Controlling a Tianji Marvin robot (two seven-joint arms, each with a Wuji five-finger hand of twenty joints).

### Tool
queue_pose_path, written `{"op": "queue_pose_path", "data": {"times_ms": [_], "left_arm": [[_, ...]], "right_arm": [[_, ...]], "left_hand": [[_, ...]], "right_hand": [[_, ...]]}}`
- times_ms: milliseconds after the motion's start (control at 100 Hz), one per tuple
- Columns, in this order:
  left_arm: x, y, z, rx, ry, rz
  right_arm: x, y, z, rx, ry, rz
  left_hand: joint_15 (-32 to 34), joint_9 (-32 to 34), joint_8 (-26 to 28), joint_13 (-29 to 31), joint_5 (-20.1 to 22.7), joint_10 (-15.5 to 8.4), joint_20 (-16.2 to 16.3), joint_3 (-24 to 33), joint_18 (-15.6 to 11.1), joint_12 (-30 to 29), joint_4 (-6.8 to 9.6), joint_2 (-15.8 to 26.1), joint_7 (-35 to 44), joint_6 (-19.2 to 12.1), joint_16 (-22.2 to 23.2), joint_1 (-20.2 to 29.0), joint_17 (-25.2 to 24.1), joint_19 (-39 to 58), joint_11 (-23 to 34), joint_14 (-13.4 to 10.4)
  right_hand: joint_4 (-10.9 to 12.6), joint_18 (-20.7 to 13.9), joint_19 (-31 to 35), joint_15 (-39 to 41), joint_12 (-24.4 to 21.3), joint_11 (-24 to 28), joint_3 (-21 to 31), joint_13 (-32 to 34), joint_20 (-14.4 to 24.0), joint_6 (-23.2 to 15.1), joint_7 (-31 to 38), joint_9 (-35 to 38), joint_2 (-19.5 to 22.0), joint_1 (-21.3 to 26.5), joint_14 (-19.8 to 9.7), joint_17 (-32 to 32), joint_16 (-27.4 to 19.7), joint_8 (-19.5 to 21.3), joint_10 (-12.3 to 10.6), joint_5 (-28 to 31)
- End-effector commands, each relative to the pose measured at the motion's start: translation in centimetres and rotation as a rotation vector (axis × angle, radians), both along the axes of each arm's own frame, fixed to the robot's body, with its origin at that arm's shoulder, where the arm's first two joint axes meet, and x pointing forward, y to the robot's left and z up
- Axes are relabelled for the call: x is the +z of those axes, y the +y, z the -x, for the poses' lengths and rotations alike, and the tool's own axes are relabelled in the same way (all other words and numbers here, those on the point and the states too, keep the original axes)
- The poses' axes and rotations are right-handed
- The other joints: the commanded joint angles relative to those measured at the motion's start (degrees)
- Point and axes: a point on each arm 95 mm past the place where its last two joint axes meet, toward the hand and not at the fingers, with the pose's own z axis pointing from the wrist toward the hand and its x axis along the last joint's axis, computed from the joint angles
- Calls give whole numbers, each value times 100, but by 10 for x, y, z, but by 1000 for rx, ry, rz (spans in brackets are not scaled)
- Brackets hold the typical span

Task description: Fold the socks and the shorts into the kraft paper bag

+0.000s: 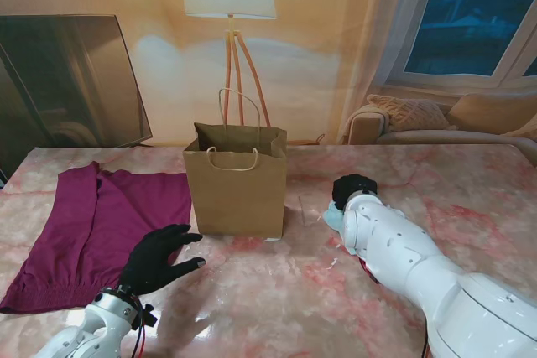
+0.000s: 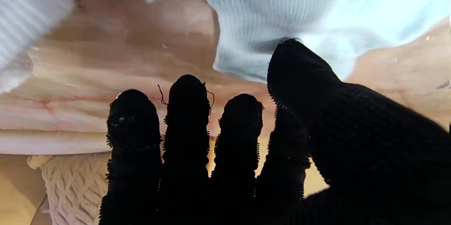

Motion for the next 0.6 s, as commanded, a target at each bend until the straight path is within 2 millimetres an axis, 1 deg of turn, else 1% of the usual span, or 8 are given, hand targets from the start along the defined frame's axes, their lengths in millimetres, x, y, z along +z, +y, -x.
{"op": "queue_pose_path", "data": {"times_ms": [0, 110, 180, 250, 310, 400, 500, 590], "left_arm": [[0, 0, 1, 0, 0, 7], [-1, 1, 1, 2, 1, 6], [-1, 1, 2, 4, 2, 6], [-1, 1, 2, 3, 2, 7], [-2, 1, 2, 1, 2, 9], [-2, 0, 2, -1, 3, 12], [-2, -1, 2, -3, 5, 12], [-1, -2, 2, -5, 2, 12]], "right_arm": [[-18, 0, 11, 10, 42, 4], [-17, -2, 14, 32, 55, 1], [-17, -4, 16, 49, 77, 10], [-18, -6, 17, 58, 82, 9], [-20, -8, 19, 65, 75, -5], [-20, -9, 21, 67, 58, -36], [-19, -10, 24, 87, 40, -64], [-15, -11, 25, 108, 9, -81]], "left_hand": [[-76, -132, 97, -167, 135, -228, -42, 0, -142, -54, 297, 93, 81, -113, -59, 112, -86, -70, -68, -223], [-77, -136, 102, -165, 146, -230, -43, -5, -137, -56, 298, 99, 92, -116, -60, 108, -78, -71, -69, -227], [-79, -135, 105, -169, 153, -225, -44, -7, -135, -57, 299, 95, 98, -116, -61, 112, -84, -75, -69, -220], [-78, -133, 107, -165, 152, -225, -42, -11, -128, -57, 299, 103, 100, -124, -60, 107, -77, -71, -69, -228], [-80, -133, 107, -168, 146, -221, -42, -14, -134, -57, 300, 102, 98, -121, -61, 108, -80, -73, -69, -219], [-81, -130, 108, -165, 150, -232, -41, -22, -131, -58, 300, 105, 100, -119, -61, 104, -76, -70, -69, -226], [-81, -132, 109, -166, 148, -230, -41, -28, -134, -58, 301, 118, 99, -126, -61, 100, -78, -71, -69, -230], [-83, -132, 108, -168, 141, -225, -38, -33, -133, -58, 302, 119, 95, -116, -61, 102, -68, -63, -69, -224]], "right_hand": [[-213, 84, 322, 209, 151, 129, -68, 59, 198, -358, 424, 55, -117, -106, -22, 25, 249, 259, -175, 430], [-234, 124, -188, -468, -62, -647, -52, -740, 199, -345, 216, -825, -75, -199, 104, -620, 105, 624, 93, 464], [-259, 56, -513, -1539, -1182, -1530, -58, -1282, 350, -206, 176, -1553, -37, -298, 111, -900, -540, 694, 350, 449], [-277, 102, -935, -2643, -2116, -2143, -17, -1288, 202, -227, 163, -1669, -42, -347, 73, -938, -1478, 790, 451, 425], [-280, 163, -1201, -3163, -2793, -2450, 108, -960, -2, -222, 178, -1440, -151, -432, 131, -828, -2058, 931, 529, 412], [-255, 248, -1368, -3406, -3275, -2665, 216, -442, -145, -197, 267, -886, -265, -472, 202, -683, -2353, 1176, 576, 333], [-268, 234, -1018, -3068, -3432, -2489, 360, 469, -48, -269, 338, 227, -496, -408, 190, -195, -2227, 1370, 499, 395], [-288, 187, -646, -2605, -3157, -2208, 514, 869, 96, -359, 310, 724, -635, -428, 159, 83, -1873, 1470, 435, 471]]}}
